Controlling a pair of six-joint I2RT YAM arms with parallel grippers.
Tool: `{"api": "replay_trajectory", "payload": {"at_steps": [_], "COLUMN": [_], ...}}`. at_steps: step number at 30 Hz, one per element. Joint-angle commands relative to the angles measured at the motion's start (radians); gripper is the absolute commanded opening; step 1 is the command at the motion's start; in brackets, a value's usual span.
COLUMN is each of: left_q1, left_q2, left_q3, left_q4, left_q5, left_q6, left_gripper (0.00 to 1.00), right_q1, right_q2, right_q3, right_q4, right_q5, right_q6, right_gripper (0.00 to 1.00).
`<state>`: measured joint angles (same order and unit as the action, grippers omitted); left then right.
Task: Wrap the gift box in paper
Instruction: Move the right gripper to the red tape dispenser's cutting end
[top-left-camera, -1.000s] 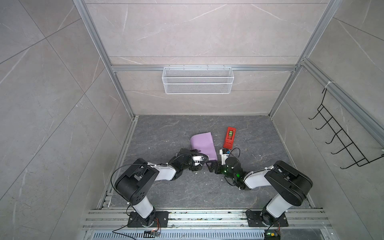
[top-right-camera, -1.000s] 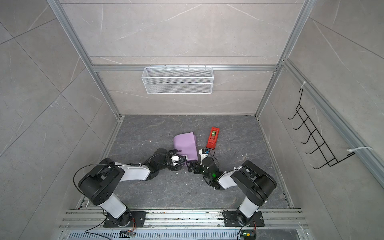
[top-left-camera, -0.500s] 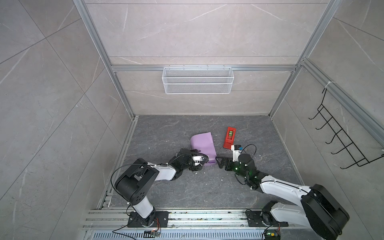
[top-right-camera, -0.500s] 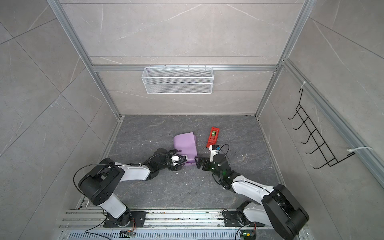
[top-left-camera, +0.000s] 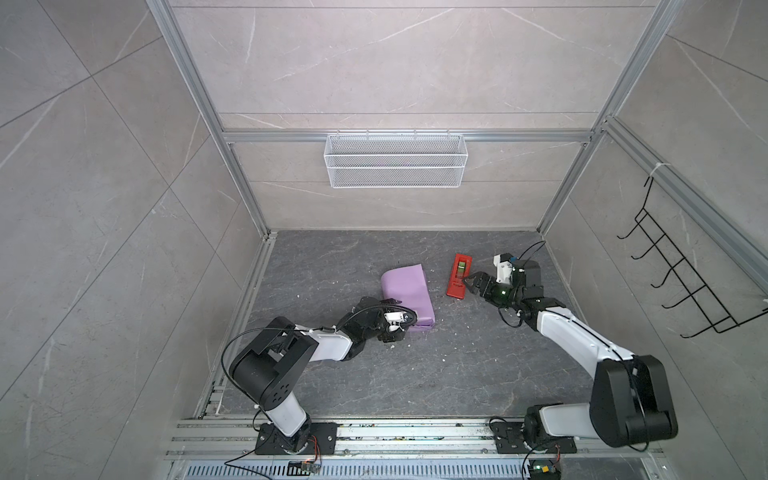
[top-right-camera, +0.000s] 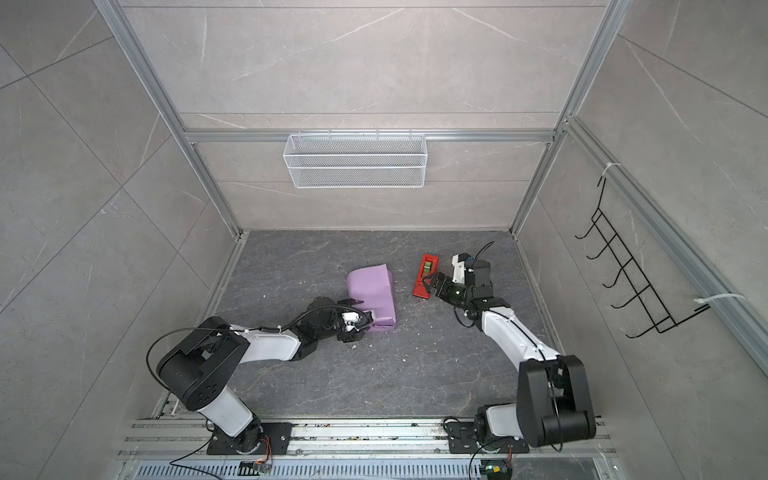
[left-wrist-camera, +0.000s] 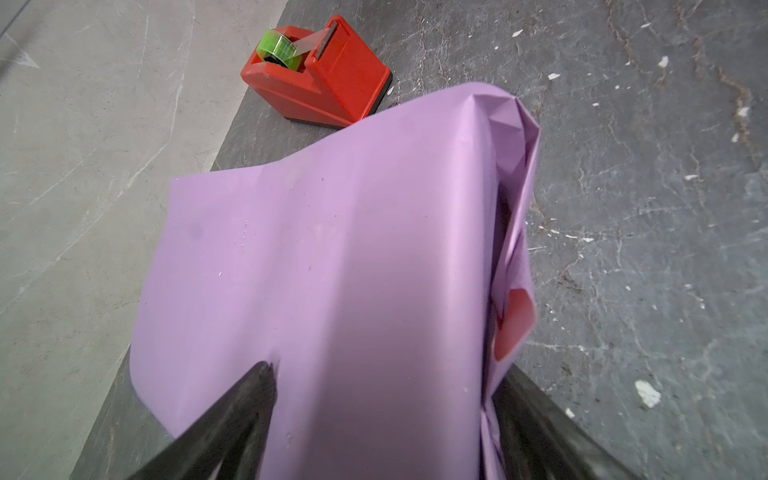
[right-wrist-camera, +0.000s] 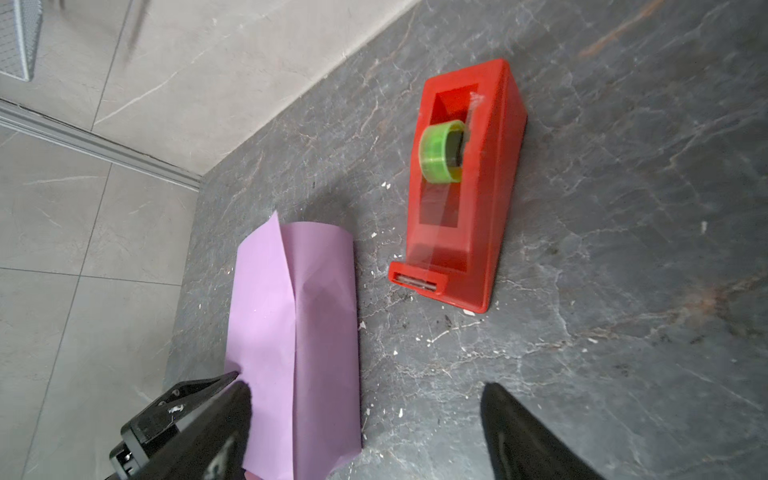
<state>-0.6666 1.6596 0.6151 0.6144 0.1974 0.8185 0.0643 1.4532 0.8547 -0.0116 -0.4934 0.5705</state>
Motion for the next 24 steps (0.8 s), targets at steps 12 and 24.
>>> {"api": "replay_trajectory", "payload": {"at_steps": [12,24], "left_q1": [0.010,0.010], "left_q2": [0.014,0.012], "left_q3": [0.015,0.015], "left_q4": [-0.039,-0.042], "left_q5": [0.027,0.028], "left_q6": [-0.024,-0.025], "left_gripper": [0.83,0.83], "right_q1": [-0.052,-0.052], "right_q2": [0.347,0.453], "right_q3": [0.283,0.322], "right_q4": [-0.039,-0.039], "right_q5": [-0.188,-0.211], "right_q6": [0.074,0.098], "right_gripper": [0.52,0.42]}}
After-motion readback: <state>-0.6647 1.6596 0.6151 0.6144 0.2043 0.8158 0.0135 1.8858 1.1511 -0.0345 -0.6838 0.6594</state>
